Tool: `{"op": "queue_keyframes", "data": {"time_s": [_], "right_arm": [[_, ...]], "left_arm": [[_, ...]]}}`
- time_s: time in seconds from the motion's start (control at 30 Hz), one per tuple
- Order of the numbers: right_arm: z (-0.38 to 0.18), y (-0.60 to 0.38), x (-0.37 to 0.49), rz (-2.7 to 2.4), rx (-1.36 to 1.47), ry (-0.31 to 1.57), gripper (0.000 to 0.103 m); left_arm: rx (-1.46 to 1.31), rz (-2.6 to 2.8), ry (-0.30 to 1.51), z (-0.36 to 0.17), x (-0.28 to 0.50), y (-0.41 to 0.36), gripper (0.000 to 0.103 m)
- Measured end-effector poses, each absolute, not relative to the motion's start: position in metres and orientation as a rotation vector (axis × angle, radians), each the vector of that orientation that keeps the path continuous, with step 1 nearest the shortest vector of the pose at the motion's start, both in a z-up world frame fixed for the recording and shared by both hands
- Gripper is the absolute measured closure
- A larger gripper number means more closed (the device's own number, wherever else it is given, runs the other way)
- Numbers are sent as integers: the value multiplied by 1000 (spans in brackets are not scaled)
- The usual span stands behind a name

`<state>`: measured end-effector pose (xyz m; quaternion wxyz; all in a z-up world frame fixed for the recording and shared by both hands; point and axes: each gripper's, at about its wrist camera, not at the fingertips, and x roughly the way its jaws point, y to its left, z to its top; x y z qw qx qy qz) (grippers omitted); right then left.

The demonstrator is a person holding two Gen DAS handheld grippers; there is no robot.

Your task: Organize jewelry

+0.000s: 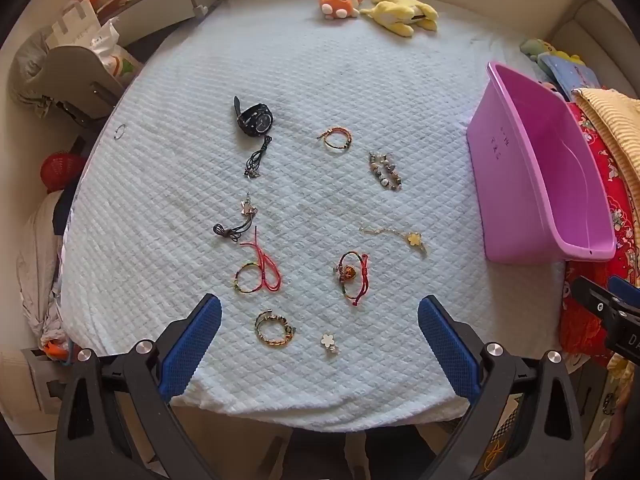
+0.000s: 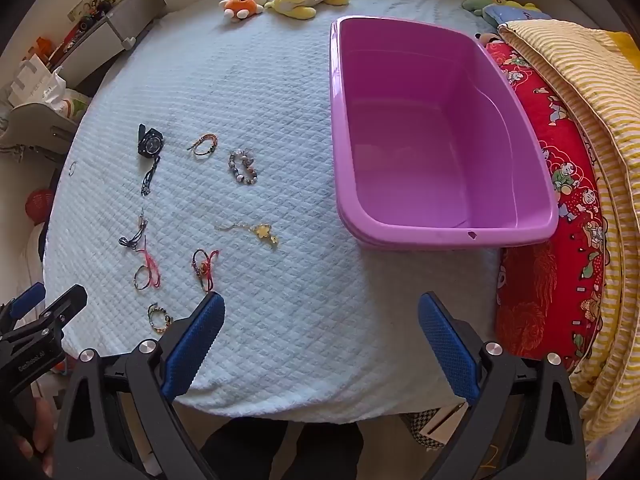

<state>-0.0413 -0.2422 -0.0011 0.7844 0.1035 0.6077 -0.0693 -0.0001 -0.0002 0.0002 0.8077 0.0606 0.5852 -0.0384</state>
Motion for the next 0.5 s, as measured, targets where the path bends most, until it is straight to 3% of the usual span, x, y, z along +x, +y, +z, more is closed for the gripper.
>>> {"op": "queue_keyframes", "data": {"time_s": [0.5], "right_arm": [[1, -244, -42, -147, 214, 1306, 10]], "left_arm": [[126, -86, 1260, 2, 0, -3, 6]]}}
